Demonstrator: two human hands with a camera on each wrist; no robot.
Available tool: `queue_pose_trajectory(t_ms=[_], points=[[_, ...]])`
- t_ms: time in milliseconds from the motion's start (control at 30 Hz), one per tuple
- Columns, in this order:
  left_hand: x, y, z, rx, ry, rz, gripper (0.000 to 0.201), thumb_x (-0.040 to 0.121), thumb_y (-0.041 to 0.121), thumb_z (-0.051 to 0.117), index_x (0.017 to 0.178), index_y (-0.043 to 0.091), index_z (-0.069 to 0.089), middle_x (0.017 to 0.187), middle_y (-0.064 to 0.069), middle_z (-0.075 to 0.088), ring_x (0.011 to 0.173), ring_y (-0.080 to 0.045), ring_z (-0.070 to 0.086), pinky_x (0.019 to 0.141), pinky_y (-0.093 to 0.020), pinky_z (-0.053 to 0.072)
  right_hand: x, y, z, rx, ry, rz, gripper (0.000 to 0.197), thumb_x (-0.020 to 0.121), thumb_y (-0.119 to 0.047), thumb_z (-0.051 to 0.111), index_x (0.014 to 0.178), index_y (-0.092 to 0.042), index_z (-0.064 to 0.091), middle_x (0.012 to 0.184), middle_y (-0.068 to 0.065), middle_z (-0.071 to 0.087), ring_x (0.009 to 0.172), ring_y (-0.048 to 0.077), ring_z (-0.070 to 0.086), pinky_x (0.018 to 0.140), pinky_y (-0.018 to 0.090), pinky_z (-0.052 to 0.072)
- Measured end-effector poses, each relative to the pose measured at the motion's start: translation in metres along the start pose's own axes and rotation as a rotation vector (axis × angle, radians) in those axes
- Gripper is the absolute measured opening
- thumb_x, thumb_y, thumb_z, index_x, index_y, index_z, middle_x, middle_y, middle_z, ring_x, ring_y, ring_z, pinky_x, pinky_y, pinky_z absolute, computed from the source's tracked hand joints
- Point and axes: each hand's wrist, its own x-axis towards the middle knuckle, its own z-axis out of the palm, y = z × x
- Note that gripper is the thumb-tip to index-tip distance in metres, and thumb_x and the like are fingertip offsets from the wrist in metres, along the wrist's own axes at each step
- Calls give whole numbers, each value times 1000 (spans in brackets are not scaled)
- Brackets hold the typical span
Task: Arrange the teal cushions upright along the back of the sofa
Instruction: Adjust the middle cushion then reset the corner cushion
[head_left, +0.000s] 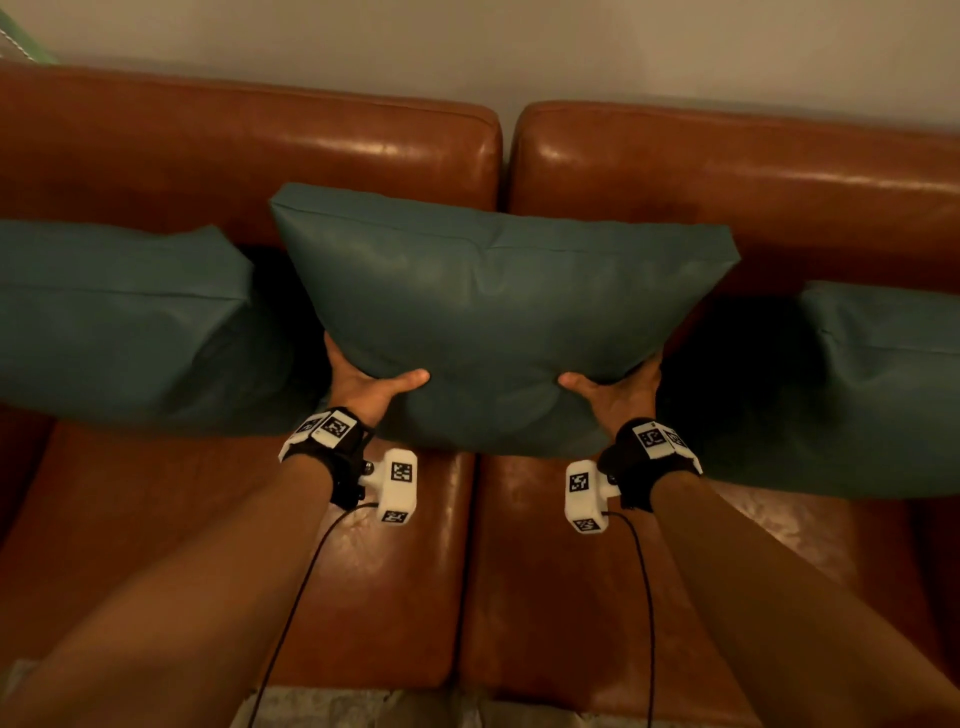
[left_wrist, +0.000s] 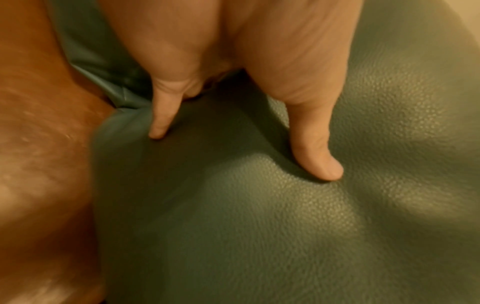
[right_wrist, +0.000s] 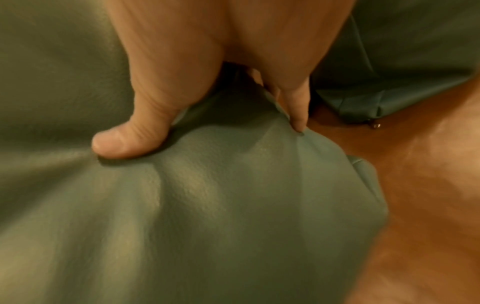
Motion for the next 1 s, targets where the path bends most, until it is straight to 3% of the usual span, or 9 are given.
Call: queue_pose_trajectory(t_ms=[267, 433, 567, 667, 733, 800, 900, 1000], points=[[-2, 3, 0, 15, 19, -63, 146, 26, 40, 94, 148, 39, 14, 149, 6, 43, 133, -19, 46, 110, -50, 40, -4, -4, -6, -8, -32, 33, 136, 54, -34, 91, 153, -18, -1, 159, 15, 13, 146, 31, 18, 115, 40, 22], [-9, 6, -5, 37, -2, -83, 146, 31, 36, 95, 151, 33, 12, 151, 2, 39, 135, -19, 43, 114, -43, 36, -24, -3, -11, 59, -15, 7, 130, 56, -28, 91, 153, -23, 4, 158, 15, 16, 144, 32, 22, 113, 40, 26], [-24, 7, -13, 10, -28, -139, 158, 24, 47, 96, 153, 33, 6, 154, 0, 37, 138, -21, 41, 113, -45, 38, -62, -5, -9, 85, -26, 26, 128, 59, -27, 90, 153, -25, 3, 157, 16, 13, 143, 33, 23, 110, 38, 29], [-40, 4, -28, -9, -30, -185, 137, 52, 29, 93, 155, 27, 3, 159, -4, 29, 144, -22, 34, 115, -43, 34, -101, -4, 8, 81, 0, 66, 127, 54, -27, 92, 151, -27, 10, 151, 19, 14, 136, 37, 30, 106, 38, 35], [-48, -4, -44, -23, 3, -217, 129, 53, 35, 92, 154, 28, 12, 157, -7, 33, 140, -24, 39, 112, -46, 38, -126, -4, 25, 68, 8, 77, 119, 52, -28, 92, 146, -25, 21, 145, 18, 18, 126, 39, 39, 102, 37, 40], [-56, -11, -66, -34, 55, -245, 108, 58, 36, 90, 147, 26, 28, 147, -10, 44, 125, -24, 51, 106, -48, 44, -147, -8, 46, 12, -46, 46, 101, 53, -29, 92, 136, -20, 33, 138, 17, 25, 117, 39, 46, 98, 39, 44], [-63, -26, -110, -39, 85, -302, 65, 76, 22, 79, 131, 17, 47, 134, -14, 55, 102, -21, 54, 89, -40, 48, -168, -23, 89, -78, -280, -33, 67, 60, -31, 89, 112, -22, 47, 126, 10, 40, 109, 30, 54, 93, 37, 48], [-61, -42, -171, -48, 112, -358, 52, 76, 22, 79, 120, 19, 51, 131, -16, 59, 105, -26, 57, 83, -39, 47, -188, -49, 142, -180, -550, -59, 62, 61, -35, 87, 110, -27, 51, 120, 10, 53, 105, 23, 57, 88, 33, 49]])
